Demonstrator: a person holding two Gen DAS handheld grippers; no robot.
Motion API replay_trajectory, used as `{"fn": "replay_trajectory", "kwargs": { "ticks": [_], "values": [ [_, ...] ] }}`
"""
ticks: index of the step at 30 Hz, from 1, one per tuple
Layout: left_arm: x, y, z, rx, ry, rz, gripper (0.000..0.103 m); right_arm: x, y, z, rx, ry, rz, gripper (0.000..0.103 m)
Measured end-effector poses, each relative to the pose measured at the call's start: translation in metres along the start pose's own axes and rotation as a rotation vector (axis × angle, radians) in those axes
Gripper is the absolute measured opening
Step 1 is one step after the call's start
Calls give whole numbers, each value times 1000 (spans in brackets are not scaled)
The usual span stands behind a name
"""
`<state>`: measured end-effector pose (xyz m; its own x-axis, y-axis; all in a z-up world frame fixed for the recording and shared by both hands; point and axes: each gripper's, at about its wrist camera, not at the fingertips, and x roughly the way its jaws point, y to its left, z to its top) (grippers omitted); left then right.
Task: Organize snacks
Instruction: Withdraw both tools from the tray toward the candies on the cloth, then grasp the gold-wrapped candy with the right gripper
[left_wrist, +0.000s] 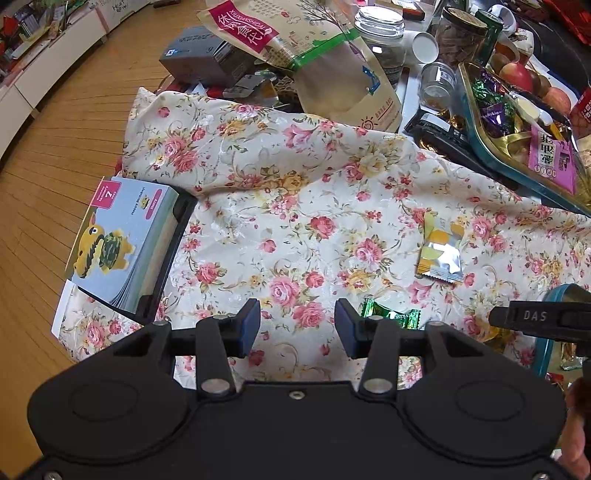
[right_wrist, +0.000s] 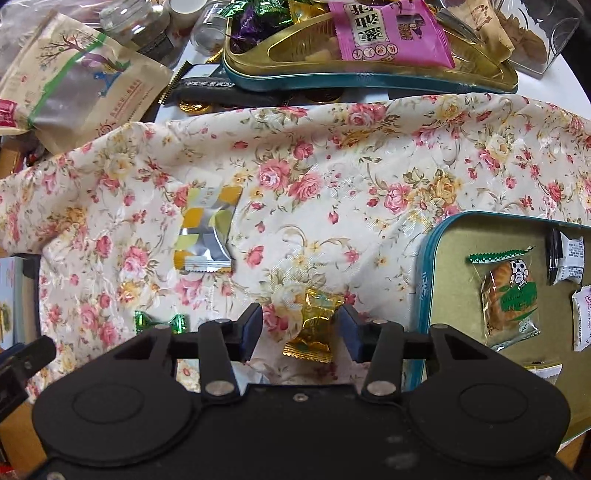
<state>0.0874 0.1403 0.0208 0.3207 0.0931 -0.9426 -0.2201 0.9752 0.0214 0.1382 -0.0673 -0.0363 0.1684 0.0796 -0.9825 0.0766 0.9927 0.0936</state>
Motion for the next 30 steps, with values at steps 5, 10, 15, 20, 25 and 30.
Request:
{"fn": "replay_trajectory", "kwargs": {
  "ticks": [5,10,15,20,25,30],
  "values": [
    [-3,3,1,3,-18,14,53,9,3,1,3,18,-24,48],
    [-4,8,1,-3,-22,8,53,16,6,1,2,30,-30,48],
    [-3,7,1,10,-22,6,53,20,10,0,-10,37,-41,48],
    [-3,5,0,17,-19,8,53,21,12,-2,-22,40,-43,48],
    [-2,5,-1,17,-17,7,53,21,14,-4,-36,44,-39,48],
    [-1,4,-1,21,-12,4,53,20,17,-5,-56,37,-35,48]
  ]
}}
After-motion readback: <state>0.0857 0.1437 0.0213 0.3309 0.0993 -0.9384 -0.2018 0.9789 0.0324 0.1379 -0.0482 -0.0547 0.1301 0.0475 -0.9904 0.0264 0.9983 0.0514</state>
